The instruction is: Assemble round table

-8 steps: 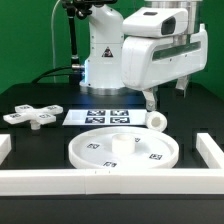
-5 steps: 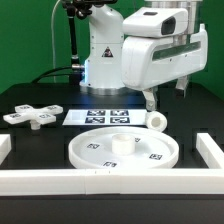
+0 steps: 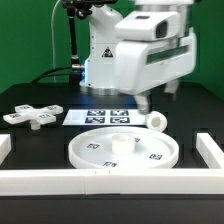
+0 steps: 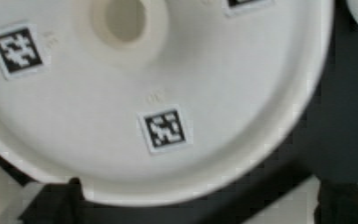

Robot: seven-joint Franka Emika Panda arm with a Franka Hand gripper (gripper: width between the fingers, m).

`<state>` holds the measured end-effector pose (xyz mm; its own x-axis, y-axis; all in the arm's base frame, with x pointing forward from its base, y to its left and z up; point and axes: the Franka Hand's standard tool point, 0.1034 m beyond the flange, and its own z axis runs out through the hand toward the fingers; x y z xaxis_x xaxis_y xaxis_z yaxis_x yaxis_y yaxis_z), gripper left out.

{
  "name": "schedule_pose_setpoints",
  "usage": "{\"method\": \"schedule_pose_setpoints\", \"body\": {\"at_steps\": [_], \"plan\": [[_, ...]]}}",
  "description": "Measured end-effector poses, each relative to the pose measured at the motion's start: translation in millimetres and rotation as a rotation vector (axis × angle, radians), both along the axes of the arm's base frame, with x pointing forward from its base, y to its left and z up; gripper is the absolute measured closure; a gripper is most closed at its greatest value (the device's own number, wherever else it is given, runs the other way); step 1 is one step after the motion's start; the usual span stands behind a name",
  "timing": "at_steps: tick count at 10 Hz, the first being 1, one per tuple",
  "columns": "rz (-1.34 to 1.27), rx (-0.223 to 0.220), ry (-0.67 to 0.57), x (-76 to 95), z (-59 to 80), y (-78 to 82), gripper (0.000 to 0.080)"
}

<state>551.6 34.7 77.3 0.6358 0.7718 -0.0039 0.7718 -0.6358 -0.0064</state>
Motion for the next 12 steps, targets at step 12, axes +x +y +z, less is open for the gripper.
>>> {"method": "schedule_pose_setpoints", "body": {"at_steps": [12], "plan": [[0.068, 0.018, 0.031, -12.8, -58.4, -34.5, 0.0150]]}}
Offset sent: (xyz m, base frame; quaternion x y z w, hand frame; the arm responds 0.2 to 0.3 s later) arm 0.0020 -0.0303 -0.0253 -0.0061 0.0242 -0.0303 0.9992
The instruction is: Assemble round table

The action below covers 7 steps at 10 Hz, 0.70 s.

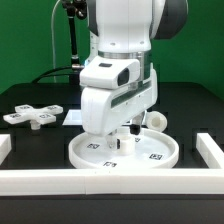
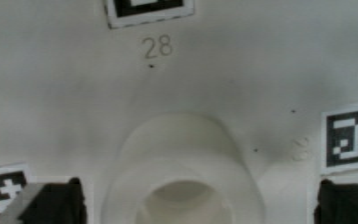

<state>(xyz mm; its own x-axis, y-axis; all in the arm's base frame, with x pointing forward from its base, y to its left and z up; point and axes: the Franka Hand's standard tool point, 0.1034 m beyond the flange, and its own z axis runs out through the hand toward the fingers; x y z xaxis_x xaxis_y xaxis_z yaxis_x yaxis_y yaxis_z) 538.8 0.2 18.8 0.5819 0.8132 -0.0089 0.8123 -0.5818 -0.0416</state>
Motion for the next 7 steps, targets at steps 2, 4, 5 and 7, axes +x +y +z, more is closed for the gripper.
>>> {"method": "schedule_pose_setpoints", "body": {"at_steps": [2, 4, 5, 7], "plan": [[-0.001, 0.001, 0.007, -2.2, -4.1, -0.2, 0.0150], [-0.002, 0.000, 0.008, -2.3, -4.3, -1.0, 0.0278], [-0.002, 0.000, 0.007, -2.1, -4.0, -1.0, 0.0397], [-0.002, 0.000, 0.007, -2.1, -4.0, -1.0, 0.0395]]}}
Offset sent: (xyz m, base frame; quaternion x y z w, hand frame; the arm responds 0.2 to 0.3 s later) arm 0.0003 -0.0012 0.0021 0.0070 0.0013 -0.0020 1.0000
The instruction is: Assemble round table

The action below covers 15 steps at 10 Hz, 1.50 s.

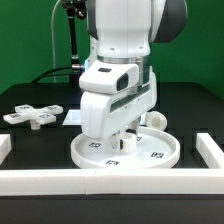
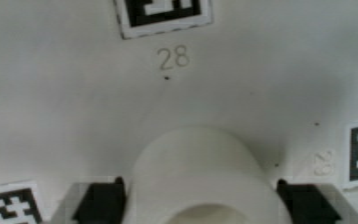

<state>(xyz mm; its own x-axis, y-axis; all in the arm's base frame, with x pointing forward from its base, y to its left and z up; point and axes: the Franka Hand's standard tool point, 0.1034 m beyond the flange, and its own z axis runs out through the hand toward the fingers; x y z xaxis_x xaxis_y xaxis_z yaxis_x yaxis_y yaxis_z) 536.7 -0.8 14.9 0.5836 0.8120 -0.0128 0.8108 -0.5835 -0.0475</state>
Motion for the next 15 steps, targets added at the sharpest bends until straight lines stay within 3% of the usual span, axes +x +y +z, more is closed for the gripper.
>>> {"method": "schedule_pose_setpoints", "body": {"at_steps": [4, 9, 15], "plan": [[0.003, 0.001, -0.002, 1.5, 0.9, 2.1, 0.0395], [0.029, 0.019, -0.013, 20.4, 5.3, 36.7, 0.0392], [0.036, 0.019, -0.024, 25.4, 3.5, 36.2, 0.0392]]}}
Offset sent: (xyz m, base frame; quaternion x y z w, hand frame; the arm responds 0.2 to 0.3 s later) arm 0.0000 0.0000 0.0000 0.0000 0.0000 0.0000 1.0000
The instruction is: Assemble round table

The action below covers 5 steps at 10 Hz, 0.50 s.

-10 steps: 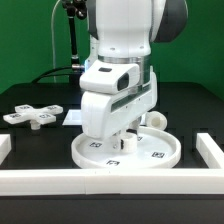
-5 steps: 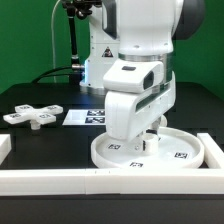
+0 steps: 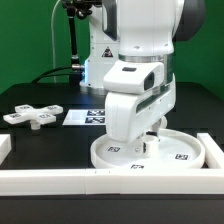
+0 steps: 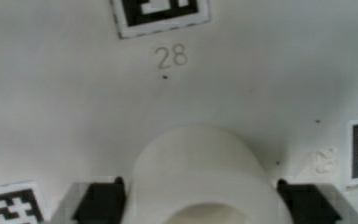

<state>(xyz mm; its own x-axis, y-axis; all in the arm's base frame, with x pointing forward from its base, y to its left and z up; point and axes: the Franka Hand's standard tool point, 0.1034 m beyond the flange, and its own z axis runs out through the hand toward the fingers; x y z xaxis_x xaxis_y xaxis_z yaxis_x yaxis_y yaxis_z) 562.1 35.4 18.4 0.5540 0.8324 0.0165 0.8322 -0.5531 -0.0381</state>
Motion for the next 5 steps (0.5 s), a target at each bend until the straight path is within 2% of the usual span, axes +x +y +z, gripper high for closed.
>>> {"method": "schedule_pose_setpoints", "body": {"at_steps": [2, 3, 4, 5], "plan": [[0.000, 0.000, 0.001, -0.6, -0.7, 0.0, 0.0392], [0.000, 0.000, 0.002, -0.6, -0.8, 0.0, 0.0312], [0.000, 0.000, 0.002, -0.6, -0.8, 0.0, 0.0312], [-0.007, -0.001, 0.001, -0.4, 1.3, 0.3, 0.0204]]}}
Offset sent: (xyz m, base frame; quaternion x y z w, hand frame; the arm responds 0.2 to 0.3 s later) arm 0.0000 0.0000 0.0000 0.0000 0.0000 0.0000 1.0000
